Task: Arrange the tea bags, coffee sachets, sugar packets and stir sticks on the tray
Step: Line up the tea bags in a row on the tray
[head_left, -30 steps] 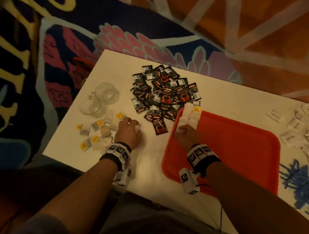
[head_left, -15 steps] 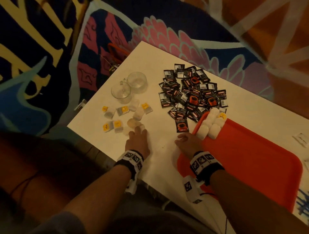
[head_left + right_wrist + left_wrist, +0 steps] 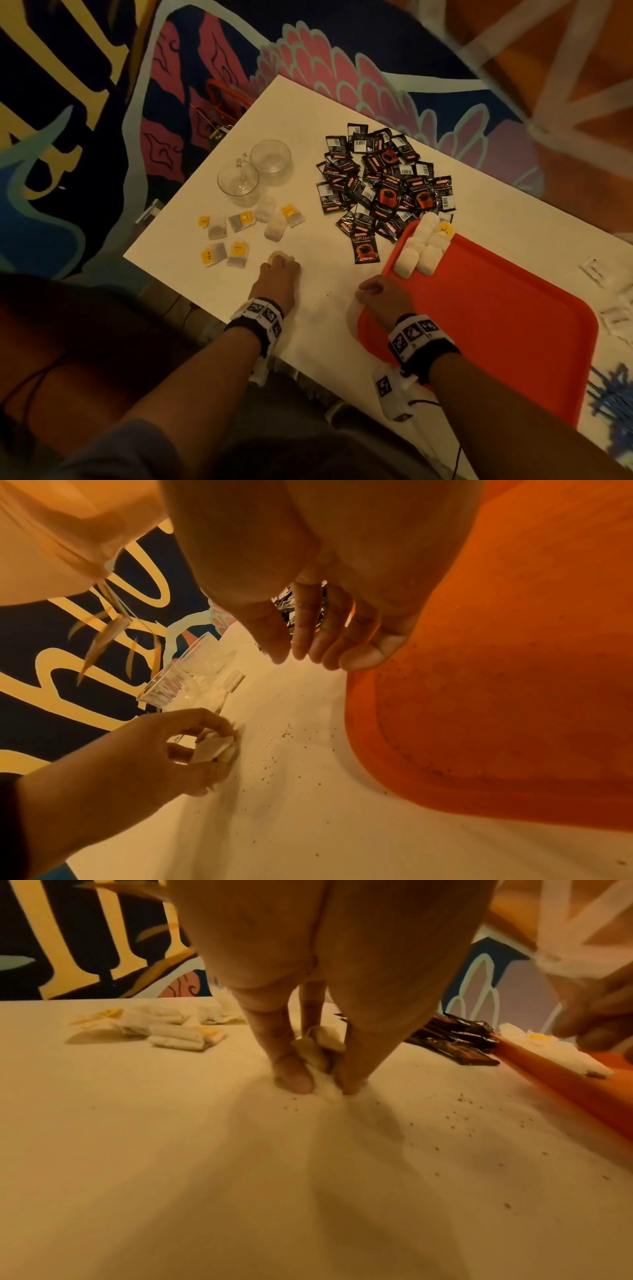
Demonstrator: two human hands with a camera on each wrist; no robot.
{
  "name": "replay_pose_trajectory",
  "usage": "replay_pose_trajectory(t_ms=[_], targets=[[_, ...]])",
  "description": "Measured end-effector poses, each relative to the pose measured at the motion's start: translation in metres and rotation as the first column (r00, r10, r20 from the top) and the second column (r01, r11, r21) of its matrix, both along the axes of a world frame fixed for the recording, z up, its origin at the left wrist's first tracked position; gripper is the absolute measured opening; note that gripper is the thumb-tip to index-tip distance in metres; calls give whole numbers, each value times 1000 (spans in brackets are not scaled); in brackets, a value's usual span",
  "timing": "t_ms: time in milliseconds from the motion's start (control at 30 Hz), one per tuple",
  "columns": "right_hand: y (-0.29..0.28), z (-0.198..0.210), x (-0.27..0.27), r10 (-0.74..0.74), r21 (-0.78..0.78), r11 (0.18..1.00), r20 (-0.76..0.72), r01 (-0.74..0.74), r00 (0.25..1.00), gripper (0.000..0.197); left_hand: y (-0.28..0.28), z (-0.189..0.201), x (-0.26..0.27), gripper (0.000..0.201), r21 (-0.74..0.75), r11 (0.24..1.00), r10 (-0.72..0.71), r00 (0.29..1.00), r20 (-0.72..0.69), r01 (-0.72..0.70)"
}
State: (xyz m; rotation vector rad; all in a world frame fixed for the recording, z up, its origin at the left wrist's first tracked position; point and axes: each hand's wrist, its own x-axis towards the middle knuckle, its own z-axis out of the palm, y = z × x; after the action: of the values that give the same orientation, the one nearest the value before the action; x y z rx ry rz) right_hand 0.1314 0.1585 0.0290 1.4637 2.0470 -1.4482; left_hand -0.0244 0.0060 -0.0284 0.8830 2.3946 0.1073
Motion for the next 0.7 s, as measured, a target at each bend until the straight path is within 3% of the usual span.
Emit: replay_pose_trajectory(t_ms=[133, 267, 300, 333, 400, 467, 600, 700], targets=[[-2, 0, 1, -6, -25, 1000, -32, 5, 999, 16, 2, -8, 7, 27, 131, 991, -31, 998, 63, 22], [1, 2, 3, 12, -31, 999, -64, -14, 998, 15, 11, 5, 7, 20, 249, 943, 159, 957, 243, -220], [2, 3, 3, 15, -36, 999, -74, -18, 997, 14, 15, 11, 7, 17, 277, 896, 242, 905, 349, -346], [4, 4, 3, 14, -43, 999, -91, -18, 996, 14, 19, 18, 7, 14, 281, 822, 320, 809, 493, -496], [7, 9, 2, 0, -56, 998, -128, -7, 992, 12, 28, 38, 9, 13, 209, 647, 361, 535, 764, -734], [10, 15, 1, -43, -92, 995, -176, 27, 983, 8, 39, 57, 10, 23, 112, 538, 308, 319, 896, -835], [18, 32, -5, -194, -197, 970, -294, 139, 936, 13, 57, 89, 11, 40, -11, 450, 161, 69, 985, -893], [25, 45, -9, -396, -403, 885, -392, 232, 830, 16, 69, 108, 12, 47, -53, 439, 26, -46, 999, -897]])
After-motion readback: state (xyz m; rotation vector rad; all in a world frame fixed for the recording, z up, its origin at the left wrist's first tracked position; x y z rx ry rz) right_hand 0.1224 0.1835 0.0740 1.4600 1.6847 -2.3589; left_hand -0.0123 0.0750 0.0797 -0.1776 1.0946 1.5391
